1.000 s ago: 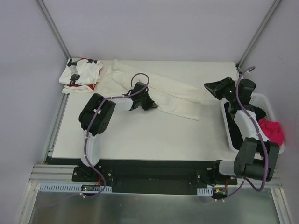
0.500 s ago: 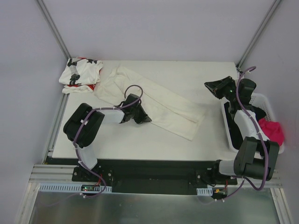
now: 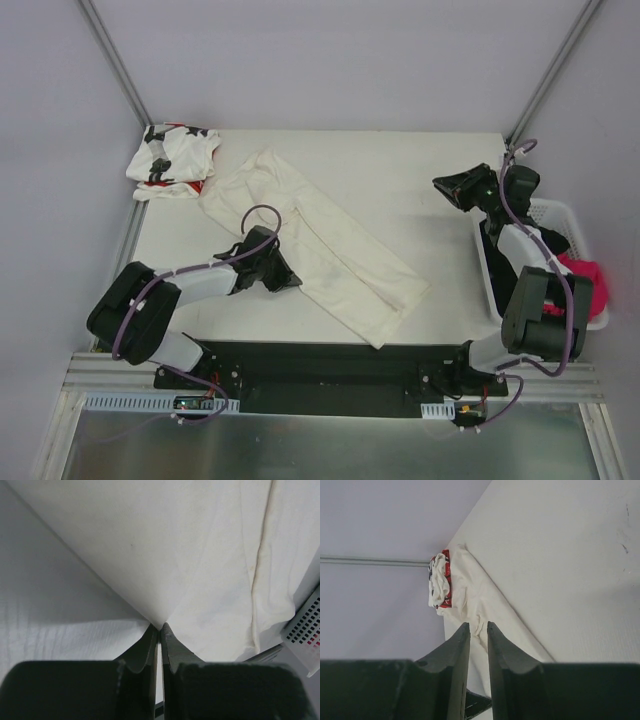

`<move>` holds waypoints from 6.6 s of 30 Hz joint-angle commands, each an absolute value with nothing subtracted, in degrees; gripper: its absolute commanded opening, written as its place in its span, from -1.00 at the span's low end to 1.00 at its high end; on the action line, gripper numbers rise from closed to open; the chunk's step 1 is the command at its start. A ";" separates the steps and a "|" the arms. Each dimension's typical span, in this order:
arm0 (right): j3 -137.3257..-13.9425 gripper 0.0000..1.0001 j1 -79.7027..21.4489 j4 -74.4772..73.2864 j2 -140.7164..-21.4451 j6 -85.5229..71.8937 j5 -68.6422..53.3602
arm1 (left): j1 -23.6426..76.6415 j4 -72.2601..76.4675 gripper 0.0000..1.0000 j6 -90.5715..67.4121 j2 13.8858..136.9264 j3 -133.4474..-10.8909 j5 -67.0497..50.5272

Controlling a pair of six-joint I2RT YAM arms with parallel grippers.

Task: Fold and stack the t-shirts
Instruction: Rotate the tshirt 90 degrees

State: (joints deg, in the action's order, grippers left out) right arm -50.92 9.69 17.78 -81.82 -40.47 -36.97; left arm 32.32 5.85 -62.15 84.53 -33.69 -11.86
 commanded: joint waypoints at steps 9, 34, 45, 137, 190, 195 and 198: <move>-70.12 -0.49 0.09 19.96 -109.23 -39.20 -42.63 | 32.70 -4.57 -1.00 -63.72 68.91 -25.23 -7.21; -95.63 -0.42 -19.77 13.53 -137.90 -38.67 -45.44 | 32.61 -5.71 -1.00 -63.28 66.80 -23.11 -6.15; -95.01 -0.42 -25.39 16.61 -139.92 -41.22 -45.26 | 32.61 -5.63 -1.00 -62.93 66.89 -22.85 -6.24; -72.96 -0.46 1.49 8.00 -105.39 -25.84 -27.68 | 16.35 13.18 0.04 -47.11 106.15 -66.41 -18.89; -55.81 -0.48 2.02 4.31 -83.85 -22.15 -26.63 | 10.73 11.87 -1.00 -50.89 139.75 -106.96 -25.84; -54.84 -0.47 2.02 3.43 -83.41 -21.53 -26.19 | 8.35 11.78 -1.00 -50.45 139.66 -107.05 -25.75; -54.67 -0.47 2.02 3.34 -83.41 -21.71 -26.10 | 7.82 11.78 -1.00 -50.01 139.66 -106.88 -26.28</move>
